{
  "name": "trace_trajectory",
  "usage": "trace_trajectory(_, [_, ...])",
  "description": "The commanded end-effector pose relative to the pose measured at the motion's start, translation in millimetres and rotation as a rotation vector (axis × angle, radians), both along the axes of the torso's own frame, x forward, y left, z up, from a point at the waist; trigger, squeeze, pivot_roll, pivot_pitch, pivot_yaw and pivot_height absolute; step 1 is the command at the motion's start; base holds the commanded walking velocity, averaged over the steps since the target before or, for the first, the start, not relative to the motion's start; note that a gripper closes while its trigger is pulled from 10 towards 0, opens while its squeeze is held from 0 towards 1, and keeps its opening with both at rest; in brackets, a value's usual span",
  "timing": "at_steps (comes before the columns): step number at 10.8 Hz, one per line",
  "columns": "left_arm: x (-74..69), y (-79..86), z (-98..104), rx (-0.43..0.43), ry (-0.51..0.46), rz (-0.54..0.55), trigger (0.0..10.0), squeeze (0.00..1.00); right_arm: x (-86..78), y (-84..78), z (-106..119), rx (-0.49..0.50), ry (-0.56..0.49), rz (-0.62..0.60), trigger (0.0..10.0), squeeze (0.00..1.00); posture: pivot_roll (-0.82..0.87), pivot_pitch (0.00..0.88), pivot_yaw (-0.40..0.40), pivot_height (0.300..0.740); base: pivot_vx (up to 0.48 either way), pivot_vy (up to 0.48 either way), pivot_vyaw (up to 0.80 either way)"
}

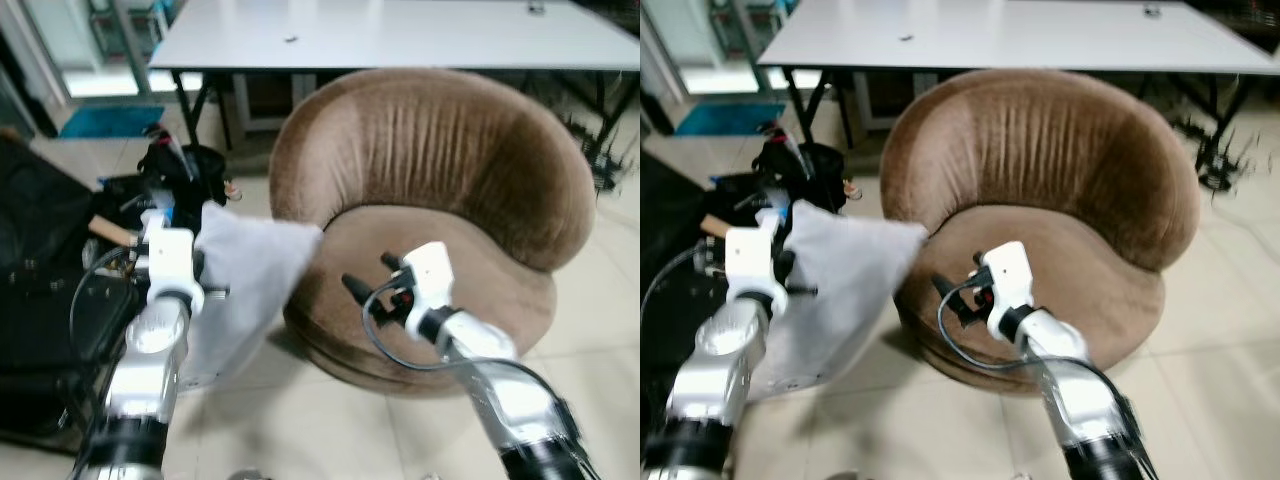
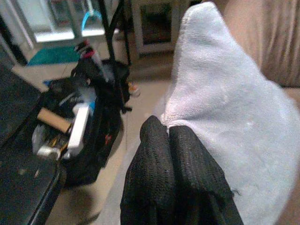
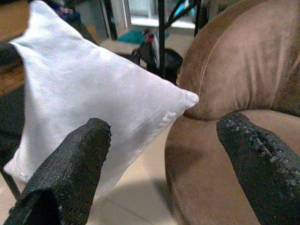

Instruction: Move the pillow to the sofa from floor

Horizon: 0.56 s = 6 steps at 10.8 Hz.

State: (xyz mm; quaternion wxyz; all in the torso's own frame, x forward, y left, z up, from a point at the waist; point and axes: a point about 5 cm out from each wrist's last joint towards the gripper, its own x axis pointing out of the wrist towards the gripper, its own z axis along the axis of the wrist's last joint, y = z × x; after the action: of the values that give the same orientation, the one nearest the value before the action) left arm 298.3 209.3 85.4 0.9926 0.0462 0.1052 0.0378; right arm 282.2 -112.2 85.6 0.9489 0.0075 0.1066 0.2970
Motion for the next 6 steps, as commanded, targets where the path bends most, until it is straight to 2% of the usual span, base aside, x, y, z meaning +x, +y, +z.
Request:
trace_trajectory(1, [6.0, -5.5, 21.1, 0.033, -0.101, -0.019, 10.0, 0.00, 2.8, -0.6, -1.3, -0.011, -0.012, 0.015, 10.0, 0.00, 0.06, 0.000, -0.049, 0.740, 0.000, 0.000, 0.00])
trace_trajectory(3, [5.8, -11.9, 19.9, 0.045, -0.090, -0.048, 10.0, 0.00, 5.2, -2.6, -7.4, -0.002, -0.011, 0.027, 10.0, 0.00, 0.05, 0.000, -0.045, 0.740, 0.000, 0.000, 0.00])
trace_trajectory(6, [10.7, -13.3, 24.0, 0.100, -0.088, -0.071, 10.0, 0.00, 5.1, -5.0, -22.5, 0.001, 0.004, 0.032, 10.0, 0.00, 0.04, 0.000, -0.031, 0.740, 0.425, 0.000, 0.00])
